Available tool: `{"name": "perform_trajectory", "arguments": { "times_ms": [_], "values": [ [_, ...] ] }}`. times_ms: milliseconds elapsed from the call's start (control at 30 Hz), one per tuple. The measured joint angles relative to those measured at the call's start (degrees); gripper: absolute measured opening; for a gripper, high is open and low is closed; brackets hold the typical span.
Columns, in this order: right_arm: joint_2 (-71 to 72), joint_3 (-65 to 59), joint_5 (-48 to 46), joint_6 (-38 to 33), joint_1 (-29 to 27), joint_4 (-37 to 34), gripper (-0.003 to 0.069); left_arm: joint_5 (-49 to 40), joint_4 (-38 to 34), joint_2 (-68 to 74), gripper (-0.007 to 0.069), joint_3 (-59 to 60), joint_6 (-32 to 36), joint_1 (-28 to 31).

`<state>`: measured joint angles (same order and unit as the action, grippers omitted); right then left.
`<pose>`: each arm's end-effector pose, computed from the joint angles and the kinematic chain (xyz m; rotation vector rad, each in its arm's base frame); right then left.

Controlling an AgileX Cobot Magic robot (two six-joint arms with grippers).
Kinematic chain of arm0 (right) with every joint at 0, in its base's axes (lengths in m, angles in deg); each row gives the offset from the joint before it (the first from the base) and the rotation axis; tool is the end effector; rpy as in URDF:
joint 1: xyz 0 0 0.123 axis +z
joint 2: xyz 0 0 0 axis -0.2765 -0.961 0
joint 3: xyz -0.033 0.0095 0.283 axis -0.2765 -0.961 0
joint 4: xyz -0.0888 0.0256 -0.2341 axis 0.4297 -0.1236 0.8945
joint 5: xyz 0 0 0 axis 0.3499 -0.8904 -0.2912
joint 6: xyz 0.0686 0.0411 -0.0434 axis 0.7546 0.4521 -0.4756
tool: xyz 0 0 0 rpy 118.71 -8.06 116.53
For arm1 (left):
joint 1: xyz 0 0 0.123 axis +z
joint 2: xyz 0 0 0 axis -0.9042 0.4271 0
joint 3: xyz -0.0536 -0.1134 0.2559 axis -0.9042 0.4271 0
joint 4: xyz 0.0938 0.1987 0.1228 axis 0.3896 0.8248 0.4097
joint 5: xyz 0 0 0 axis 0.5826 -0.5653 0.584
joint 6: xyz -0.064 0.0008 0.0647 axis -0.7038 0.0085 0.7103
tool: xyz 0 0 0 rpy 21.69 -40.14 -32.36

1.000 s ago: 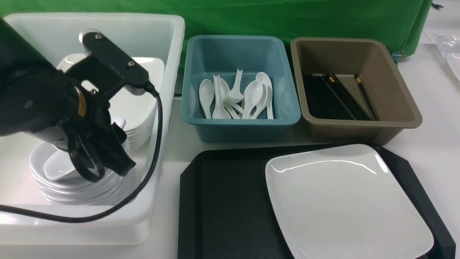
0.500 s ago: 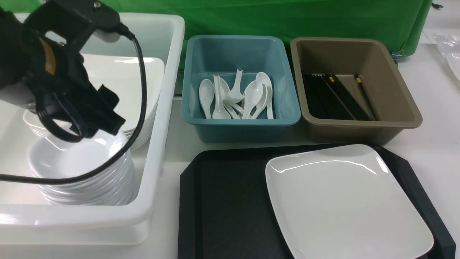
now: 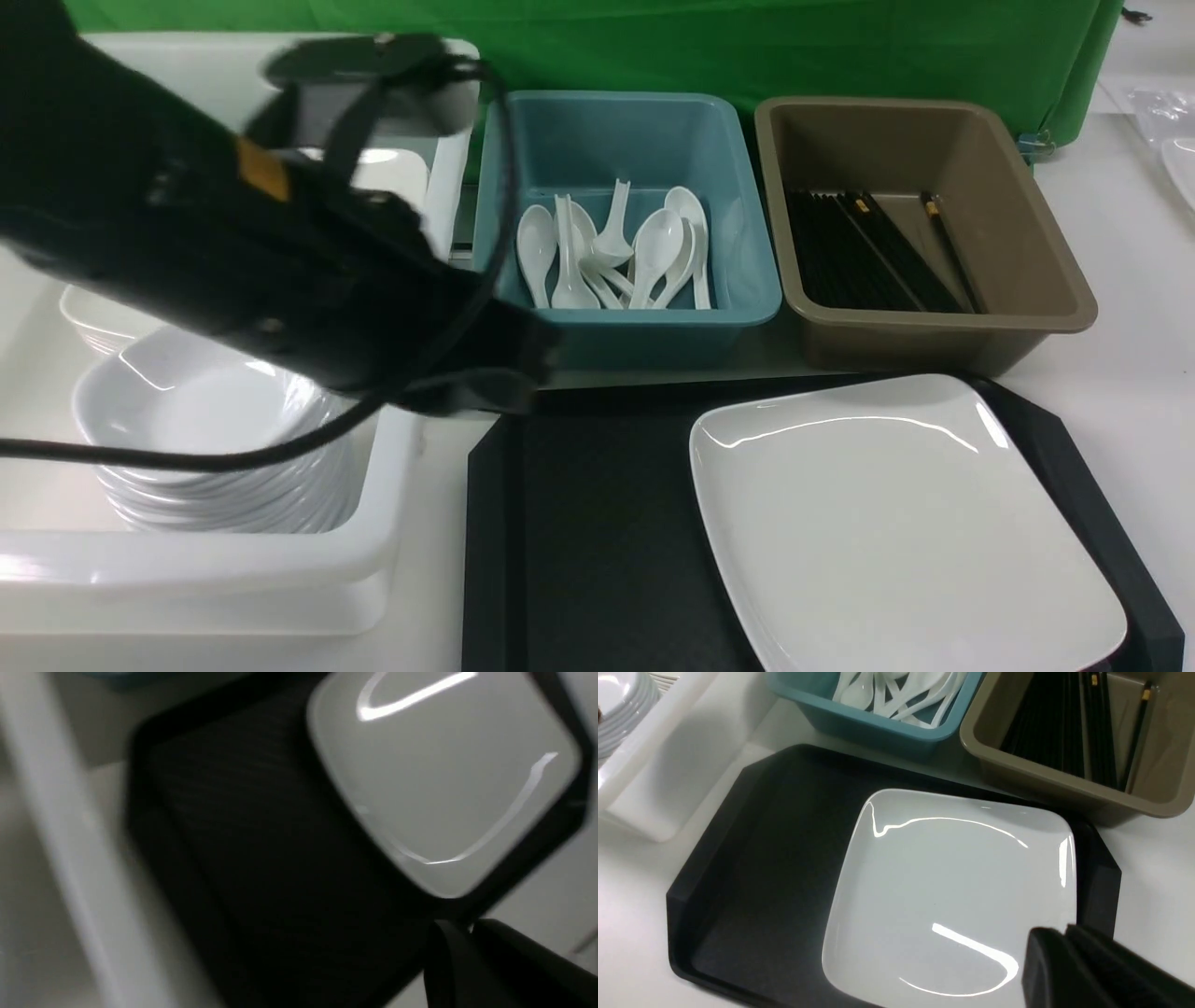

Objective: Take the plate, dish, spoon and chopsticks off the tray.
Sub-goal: Use the left arm to grab a plate from the dinner plate

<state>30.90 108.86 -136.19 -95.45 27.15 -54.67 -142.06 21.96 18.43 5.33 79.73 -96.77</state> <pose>0.1174 0.0415 0.4209 -0.4588 2.0627 0.2497 0.2146 -0.1608 0.3601 0.5752 2.4743 -0.6182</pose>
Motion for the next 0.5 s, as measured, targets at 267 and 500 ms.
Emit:
{"name": "perform_trajectory", "arguments": {
  "times_ms": [267,500],
  "values": [
    [-1.4,-1.6,-0.7,0.1,0.0,1.4,0.0069,8.3,-9.0,11.9,0.0036,0.0,0.8,-1.2],
    [-1.8,-4.2,-1.4,0.1,0.0,1.6,0.0069,14.0,-9.1,21.9,0.0232,0.0,2.9,-1.2]
  ]
}}
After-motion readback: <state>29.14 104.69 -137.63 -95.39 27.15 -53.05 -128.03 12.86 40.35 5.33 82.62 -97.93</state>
